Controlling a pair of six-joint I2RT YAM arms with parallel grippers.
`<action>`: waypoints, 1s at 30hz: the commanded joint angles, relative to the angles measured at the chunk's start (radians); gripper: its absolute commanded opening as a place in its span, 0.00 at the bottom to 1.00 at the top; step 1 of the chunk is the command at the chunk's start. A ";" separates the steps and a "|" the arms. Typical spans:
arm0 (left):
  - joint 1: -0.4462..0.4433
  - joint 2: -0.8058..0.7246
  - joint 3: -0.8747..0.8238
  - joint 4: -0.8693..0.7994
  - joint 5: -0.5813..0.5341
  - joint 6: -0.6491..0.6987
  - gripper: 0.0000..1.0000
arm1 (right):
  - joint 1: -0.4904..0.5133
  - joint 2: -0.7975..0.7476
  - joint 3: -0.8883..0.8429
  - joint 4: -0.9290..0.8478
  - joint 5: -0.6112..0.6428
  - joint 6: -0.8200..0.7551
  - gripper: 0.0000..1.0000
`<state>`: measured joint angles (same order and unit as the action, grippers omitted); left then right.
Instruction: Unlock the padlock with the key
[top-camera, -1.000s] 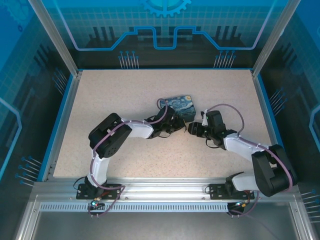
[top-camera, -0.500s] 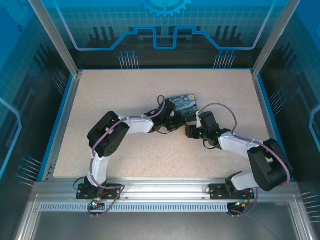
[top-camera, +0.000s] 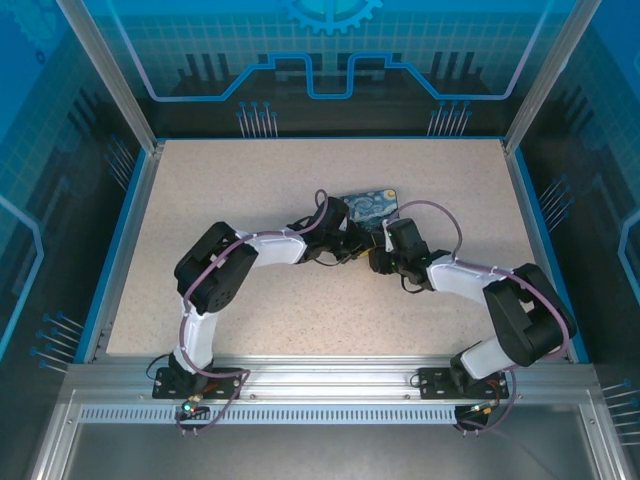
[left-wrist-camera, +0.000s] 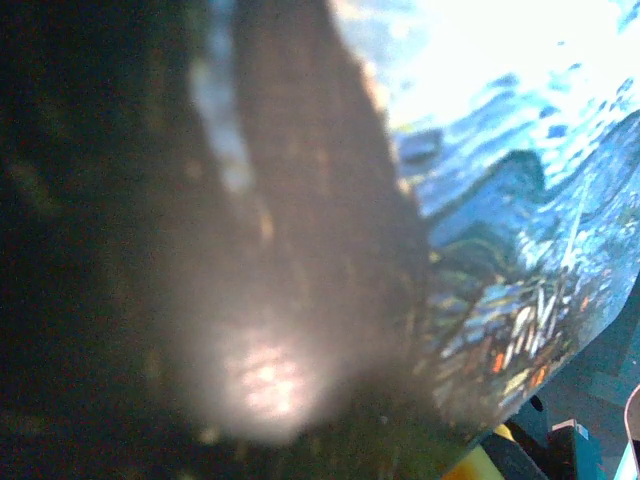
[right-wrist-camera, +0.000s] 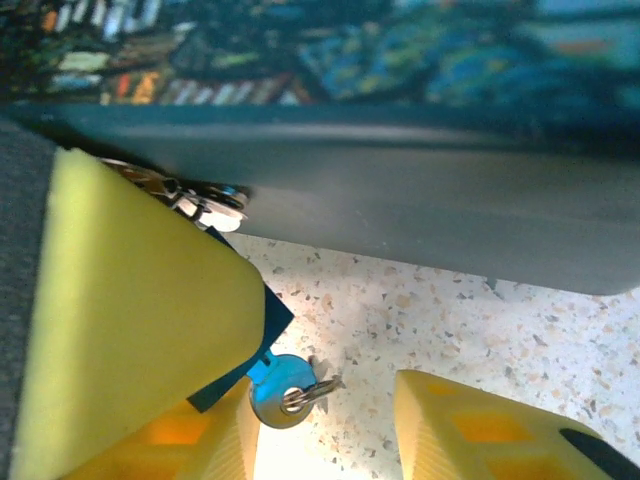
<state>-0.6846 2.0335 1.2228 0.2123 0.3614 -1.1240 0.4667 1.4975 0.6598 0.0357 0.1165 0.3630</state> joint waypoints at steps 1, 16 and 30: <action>-0.006 0.007 0.005 -0.076 0.092 -0.042 0.00 | 0.007 0.013 0.051 0.007 0.042 -0.014 0.34; -0.006 0.025 -0.010 -0.082 0.056 -0.005 0.00 | -0.044 -0.019 0.064 -0.025 -0.169 -0.015 0.00; -0.007 0.031 -0.036 -0.039 0.048 -0.005 0.00 | -0.254 0.131 0.042 0.227 -0.873 0.224 0.00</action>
<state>-0.6758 2.0338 1.2186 0.2161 0.3370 -1.1191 0.2287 1.5848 0.6827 0.0765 -0.4812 0.4881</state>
